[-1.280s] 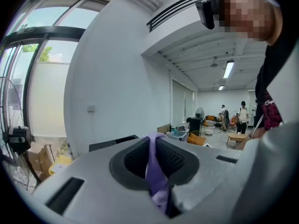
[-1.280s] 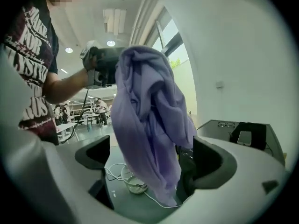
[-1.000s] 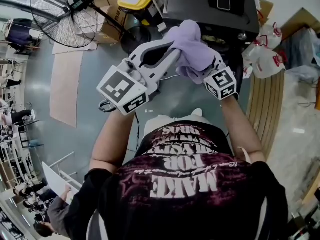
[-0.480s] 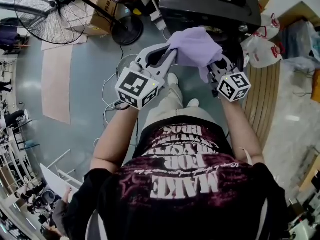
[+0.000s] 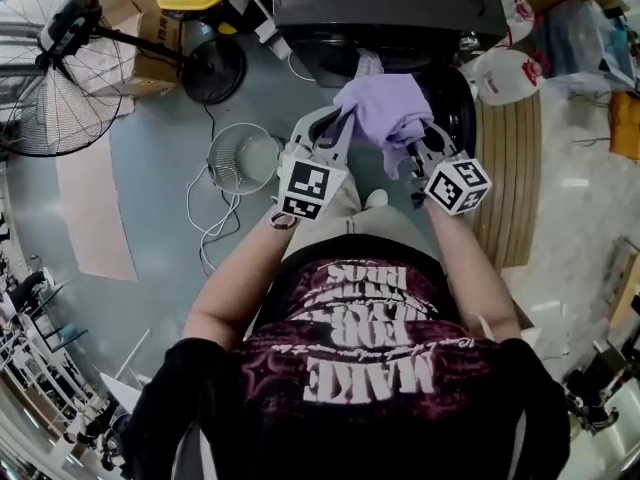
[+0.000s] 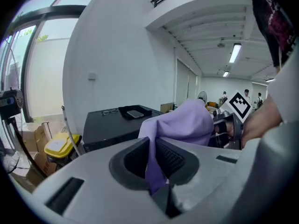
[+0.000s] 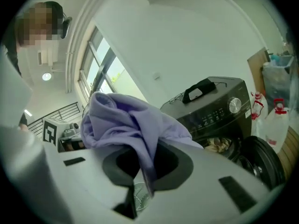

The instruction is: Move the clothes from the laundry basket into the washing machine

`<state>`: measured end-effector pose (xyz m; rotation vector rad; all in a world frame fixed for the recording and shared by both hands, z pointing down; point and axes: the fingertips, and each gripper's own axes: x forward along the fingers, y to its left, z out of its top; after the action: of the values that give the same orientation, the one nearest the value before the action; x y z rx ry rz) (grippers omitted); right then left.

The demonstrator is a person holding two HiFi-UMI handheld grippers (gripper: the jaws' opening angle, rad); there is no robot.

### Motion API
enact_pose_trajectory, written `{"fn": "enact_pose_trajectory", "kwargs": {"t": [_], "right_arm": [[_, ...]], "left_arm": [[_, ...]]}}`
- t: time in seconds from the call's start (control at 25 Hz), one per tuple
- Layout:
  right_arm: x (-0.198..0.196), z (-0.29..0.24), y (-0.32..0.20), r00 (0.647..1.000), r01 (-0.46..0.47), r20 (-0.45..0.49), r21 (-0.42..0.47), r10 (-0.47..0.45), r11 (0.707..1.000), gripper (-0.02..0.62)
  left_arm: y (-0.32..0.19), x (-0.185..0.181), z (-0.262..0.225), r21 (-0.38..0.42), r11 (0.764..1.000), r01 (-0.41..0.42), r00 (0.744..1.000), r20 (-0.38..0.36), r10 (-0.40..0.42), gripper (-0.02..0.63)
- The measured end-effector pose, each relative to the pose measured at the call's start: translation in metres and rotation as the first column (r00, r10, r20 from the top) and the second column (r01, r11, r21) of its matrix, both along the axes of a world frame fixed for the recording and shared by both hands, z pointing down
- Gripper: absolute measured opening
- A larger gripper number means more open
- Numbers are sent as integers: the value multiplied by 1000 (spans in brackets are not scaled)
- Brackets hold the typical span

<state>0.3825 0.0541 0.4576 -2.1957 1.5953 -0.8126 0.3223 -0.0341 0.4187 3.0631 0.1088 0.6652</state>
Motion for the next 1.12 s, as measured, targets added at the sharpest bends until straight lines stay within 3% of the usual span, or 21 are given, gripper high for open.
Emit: {"fn": "enact_pose_trajectory", "kwargs": {"t": [0.28, 0.68, 0.96, 1.12], "right_arm": [[41, 62, -2, 985, -147, 92, -15, 148, 989, 44], [95, 121, 0, 937, -307, 182, 15, 299, 952, 44], [124, 147, 10, 956, -273, 113, 17, 270, 962, 44], [130, 171, 14, 961, -257, 102, -5, 256, 966, 44]], "left_arm": [[-4, 34, 83, -40, 996, -76, 994, 70, 79, 35], [-19, 85, 148, -53, 992, -112, 993, 43, 114, 36], [-10, 91, 191, -65, 991, -115, 990, 72, 120, 54], [-9, 65, 220, -92, 990, -103, 988, 109, 113, 71]]}}
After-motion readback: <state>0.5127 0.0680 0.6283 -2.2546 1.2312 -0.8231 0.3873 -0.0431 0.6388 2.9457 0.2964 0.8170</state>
